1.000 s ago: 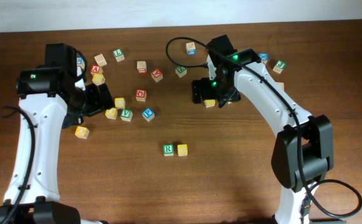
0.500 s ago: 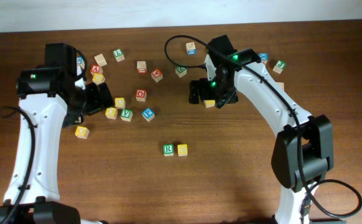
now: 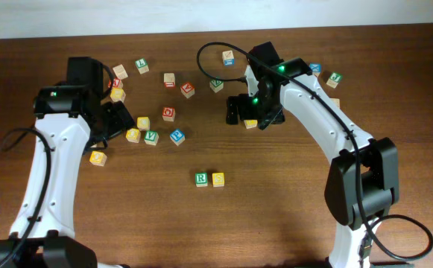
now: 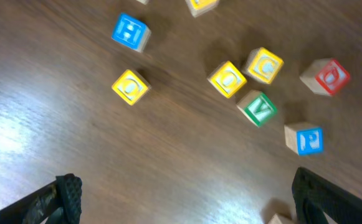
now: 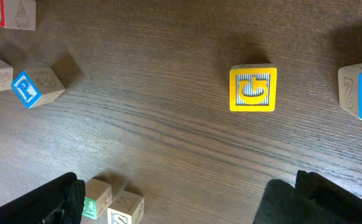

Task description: Spell out RSS

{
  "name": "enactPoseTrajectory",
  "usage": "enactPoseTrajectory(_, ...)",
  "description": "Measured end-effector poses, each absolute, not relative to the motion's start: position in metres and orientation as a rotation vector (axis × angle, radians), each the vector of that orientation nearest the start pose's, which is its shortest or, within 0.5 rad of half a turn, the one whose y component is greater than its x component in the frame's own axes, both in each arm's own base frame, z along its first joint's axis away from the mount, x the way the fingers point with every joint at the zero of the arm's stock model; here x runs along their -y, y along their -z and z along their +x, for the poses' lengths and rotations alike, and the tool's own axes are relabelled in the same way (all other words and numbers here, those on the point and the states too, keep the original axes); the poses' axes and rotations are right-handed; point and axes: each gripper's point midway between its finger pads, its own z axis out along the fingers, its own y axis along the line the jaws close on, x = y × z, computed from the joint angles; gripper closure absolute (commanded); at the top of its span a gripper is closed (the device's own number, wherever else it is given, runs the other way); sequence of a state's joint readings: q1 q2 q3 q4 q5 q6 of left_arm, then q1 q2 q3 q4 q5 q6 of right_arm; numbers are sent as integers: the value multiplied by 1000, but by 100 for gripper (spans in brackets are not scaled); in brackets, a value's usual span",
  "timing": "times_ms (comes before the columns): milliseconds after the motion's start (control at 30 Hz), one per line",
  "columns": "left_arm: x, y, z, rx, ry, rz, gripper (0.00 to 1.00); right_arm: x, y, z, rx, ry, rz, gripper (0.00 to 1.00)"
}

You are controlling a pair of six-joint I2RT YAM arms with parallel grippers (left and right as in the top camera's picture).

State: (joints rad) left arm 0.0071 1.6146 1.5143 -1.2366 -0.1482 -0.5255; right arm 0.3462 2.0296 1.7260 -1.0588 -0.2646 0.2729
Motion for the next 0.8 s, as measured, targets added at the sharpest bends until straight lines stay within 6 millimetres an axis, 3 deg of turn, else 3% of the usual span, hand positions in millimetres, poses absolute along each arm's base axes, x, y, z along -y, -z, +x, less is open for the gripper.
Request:
enactPoseTrajectory(133, -51, -181, 356, -2644, -170, -851, 1, -191, -100, 397, -2984, -474, -151, 2)
enactPoseTrajectory(233, -57, -185, 367, -2587, -160, -861, 1, -191, -99, 397, -2984, -474, -151, 2)
enactPoseTrajectory(300, -58, -192, 385, -2513, -123, -850, 0, -191, -100, 397, -2984, -474, -151, 2)
enactPoseTrajectory(333, -58, -200, 406, -2428, -85, -834, 0, -191, -99, 397, -2985, -475, -150, 2)
enactPoseTrajectory(433, -65, -194, 446, -2335, -11, -832, 8, -191, -99, 397, -2985, -475, -151, 2)
enactPoseTrajectory(467, -74, -187, 452, -2328, -3, -853, 0, -191, -100, 397, -2985, -476, -150, 2)
enactPoseTrajectory(567, -89, -185, 477, -2251, 7, -867, 0, -192, -99, 397, -2985, -479, -151, 2)
enactPoseTrajectory(667, -89, -143, 481, -2310, 10, -973, 10, -192, -99, 397, -2985, -479, -151, 2)
enactPoseTrajectory(733, -89, -93, 476, -2398, -11, -1073, 12, -192, -100, 397, -2985, -479, -152, 2)
enactPoseTrajectory(800, -84, -70, 473, -2450, 7, -1110, 16, -192, -99, 397, -2985, -479, -151, 2)
